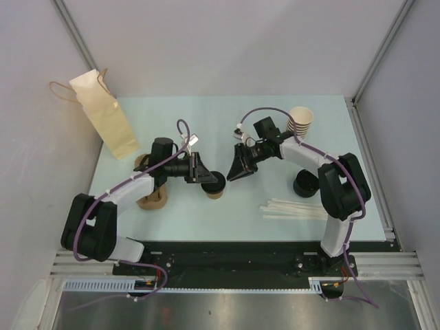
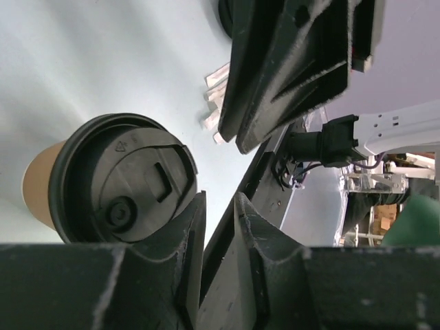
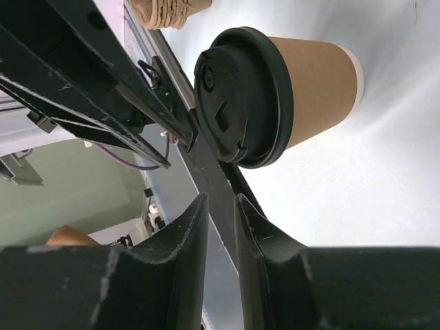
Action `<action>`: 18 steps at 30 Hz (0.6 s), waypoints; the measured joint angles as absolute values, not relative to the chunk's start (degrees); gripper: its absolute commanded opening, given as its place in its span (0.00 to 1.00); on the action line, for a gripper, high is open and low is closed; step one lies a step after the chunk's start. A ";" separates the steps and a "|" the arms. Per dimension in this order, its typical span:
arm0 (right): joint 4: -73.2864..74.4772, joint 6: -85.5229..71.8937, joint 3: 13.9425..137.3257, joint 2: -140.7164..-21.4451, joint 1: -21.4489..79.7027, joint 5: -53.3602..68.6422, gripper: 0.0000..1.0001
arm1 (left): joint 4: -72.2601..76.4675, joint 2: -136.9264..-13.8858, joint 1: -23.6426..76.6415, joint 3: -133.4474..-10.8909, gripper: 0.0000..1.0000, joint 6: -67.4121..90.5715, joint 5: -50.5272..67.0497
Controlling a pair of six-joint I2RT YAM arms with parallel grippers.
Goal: Pack the takeout coffee
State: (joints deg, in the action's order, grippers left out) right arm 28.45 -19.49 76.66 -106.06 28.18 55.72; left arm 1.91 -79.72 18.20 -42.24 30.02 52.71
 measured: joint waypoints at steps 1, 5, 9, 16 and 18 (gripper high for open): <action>28.29 -19.51 76.66 -106.21 28.40 55.55 0.25 | 2.20 -80.36 18.20 -42.24 0.25 30.15 52.71; 27.49 -19.81 76.66 -107.46 28.80 55.05 0.23 | 2.87 -82.91 18.20 -42.61 0.24 30.81 52.69; 26.74 -20.34 76.66 -109.54 28.82 54.35 0.22 | 3.36 -84.73 18.20 -42.92 0.23 31.31 52.66; 25.02 -22.06 76.64 -111.26 28.82 53.78 0.23 | 3.53 -85.62 18.20 -42.92 0.22 31.51 51.99; 24.62 -22.33 76.64 -111.28 28.82 53.78 0.23 | 3.42 -85.62 18.20 -42.92 0.22 31.46 51.42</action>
State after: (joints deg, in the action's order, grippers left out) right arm 24.62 -22.33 76.64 -111.28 28.82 53.78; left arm 3.42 -85.62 18.20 -42.92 31.46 51.42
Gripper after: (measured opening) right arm 0.227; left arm 0.225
